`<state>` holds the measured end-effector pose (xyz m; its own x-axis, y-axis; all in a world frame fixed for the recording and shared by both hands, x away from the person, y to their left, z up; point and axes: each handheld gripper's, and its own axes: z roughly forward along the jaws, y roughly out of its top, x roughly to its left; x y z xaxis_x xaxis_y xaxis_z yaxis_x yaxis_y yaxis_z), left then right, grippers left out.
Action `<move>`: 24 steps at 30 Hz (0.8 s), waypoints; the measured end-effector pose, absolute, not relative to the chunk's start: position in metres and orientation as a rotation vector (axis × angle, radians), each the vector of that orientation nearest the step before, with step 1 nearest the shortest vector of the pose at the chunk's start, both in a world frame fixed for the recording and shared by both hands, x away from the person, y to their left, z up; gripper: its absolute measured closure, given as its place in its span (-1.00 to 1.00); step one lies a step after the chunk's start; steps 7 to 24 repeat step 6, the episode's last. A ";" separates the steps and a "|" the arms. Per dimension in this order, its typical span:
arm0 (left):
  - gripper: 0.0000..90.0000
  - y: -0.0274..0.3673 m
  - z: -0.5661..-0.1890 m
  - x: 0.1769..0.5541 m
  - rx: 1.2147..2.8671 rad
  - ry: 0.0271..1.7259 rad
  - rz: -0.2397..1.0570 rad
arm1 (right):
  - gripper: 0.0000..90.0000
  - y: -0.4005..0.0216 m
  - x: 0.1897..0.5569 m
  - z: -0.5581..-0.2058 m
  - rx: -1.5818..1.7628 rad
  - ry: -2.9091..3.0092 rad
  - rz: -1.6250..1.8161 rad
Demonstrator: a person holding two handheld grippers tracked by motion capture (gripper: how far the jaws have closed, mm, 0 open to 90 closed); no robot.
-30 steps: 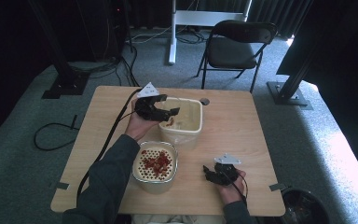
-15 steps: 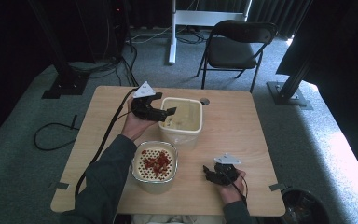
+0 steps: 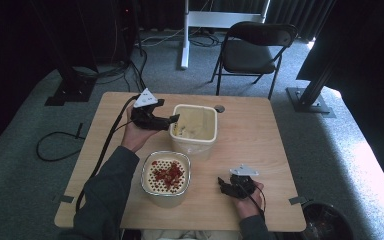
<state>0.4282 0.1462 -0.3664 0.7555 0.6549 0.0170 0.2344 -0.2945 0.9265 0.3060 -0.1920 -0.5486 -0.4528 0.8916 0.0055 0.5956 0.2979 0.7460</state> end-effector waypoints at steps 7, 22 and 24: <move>-0.59 0.171 -0.377 0.423 1.872 0.740 0.526 | -0.36 -0.195 0.315 -0.549 1.317 2.174 0.970; -0.59 0.171 -0.377 0.423 1.872 0.740 0.526 | -0.36 -0.195 0.315 -0.549 1.317 2.174 0.970; -0.59 0.171 -0.377 0.423 1.872 0.740 0.526 | -0.36 -0.195 0.315 -0.549 1.317 2.174 0.970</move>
